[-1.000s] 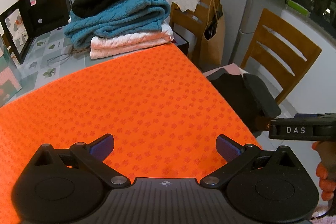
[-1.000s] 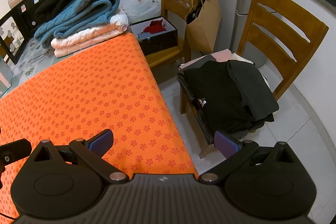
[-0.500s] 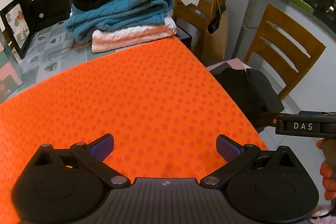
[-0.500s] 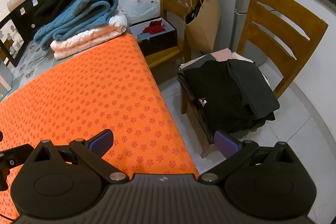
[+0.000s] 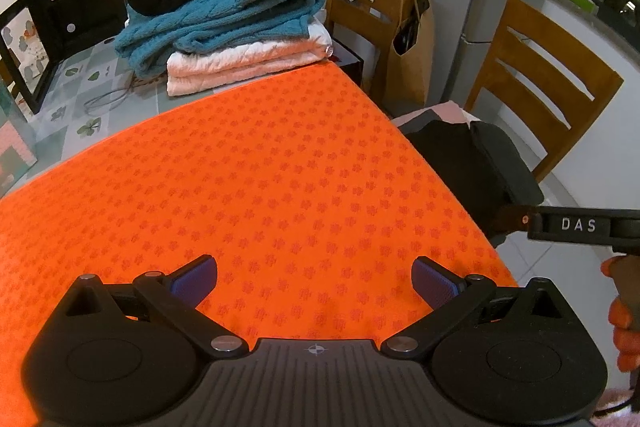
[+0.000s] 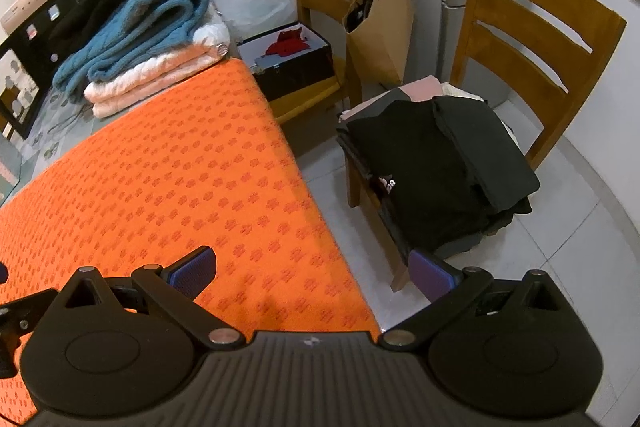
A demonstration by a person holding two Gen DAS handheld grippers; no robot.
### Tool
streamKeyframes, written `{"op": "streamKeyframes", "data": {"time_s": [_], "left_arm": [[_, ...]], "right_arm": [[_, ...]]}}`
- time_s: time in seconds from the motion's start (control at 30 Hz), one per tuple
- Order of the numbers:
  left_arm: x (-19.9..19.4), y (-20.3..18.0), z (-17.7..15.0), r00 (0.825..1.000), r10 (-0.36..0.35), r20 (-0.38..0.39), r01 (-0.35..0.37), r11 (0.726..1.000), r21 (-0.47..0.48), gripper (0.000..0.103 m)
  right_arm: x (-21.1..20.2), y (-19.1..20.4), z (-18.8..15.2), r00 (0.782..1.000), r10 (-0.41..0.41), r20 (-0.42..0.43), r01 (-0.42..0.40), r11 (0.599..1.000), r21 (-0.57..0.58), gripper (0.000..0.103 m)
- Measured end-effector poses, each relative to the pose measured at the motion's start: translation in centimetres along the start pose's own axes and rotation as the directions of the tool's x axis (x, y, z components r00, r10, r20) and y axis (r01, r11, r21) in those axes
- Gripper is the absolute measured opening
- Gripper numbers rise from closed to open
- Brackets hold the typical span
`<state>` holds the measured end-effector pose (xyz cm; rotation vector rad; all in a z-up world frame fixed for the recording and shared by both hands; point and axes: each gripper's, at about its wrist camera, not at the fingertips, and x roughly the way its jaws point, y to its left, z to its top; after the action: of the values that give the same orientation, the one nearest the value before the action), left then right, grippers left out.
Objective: Fold clothes
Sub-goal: 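Reach the right gripper to the black garment on the chair and grasp it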
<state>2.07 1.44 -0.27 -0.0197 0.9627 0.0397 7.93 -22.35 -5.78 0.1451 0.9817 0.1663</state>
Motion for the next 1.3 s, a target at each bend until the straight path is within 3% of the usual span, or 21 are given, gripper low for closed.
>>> {"op": "streamKeyframes", "data": {"time_s": [0.2,0.43,0.63,0.83,1.03,1.23,1.3], "left_arm": [[1.5,0.1,1.5,1.000,0.017,-0.010,-0.017,1.000,-0.013,0.103],[4.2,0.2,3.3,0.999,0.005,-0.036,-0.006,1.000,-0.026,0.103],[6.9,0.1,4.6,0.997,-0.005,-0.072,0.005,1.000,-0.004,0.103],[9.6,0.2,5.9,0.995,-0.013,-0.099,0.013,1.000,0.003,0.103],[12.2,0.0,6.8,0.991,-0.038,-0.125,0.039,0.999,0.006,0.103],[14.2,0.1,7.1,0.986,-0.050,-0.157,0.049,0.999,-0.011,0.103],[14.7,0.6,7.0,0.984,-0.046,-0.170,0.041,0.999,-0.035,0.103]], "right_arm": [[1.9,-3.1,2.1,0.995,-0.062,0.072,0.061,0.998,0.013,0.103],[7.3,-9.9,5.8,0.983,-0.146,0.109,0.145,0.989,0.017,0.103],[15.2,-15.5,8.1,0.973,-0.225,0.049,0.225,0.974,-0.003,0.103],[23.1,-18.6,9.2,0.977,-0.213,-0.013,0.213,0.977,-0.015,0.099],[30.3,-19.3,9.5,0.982,-0.153,-0.108,0.145,0.986,-0.079,0.097],[36.3,-17.4,8.0,0.962,-0.156,-0.226,0.108,0.972,-0.210,0.103],[37.8,-16.5,7.1,0.948,-0.205,-0.241,0.135,0.950,-0.280,0.103]]}}
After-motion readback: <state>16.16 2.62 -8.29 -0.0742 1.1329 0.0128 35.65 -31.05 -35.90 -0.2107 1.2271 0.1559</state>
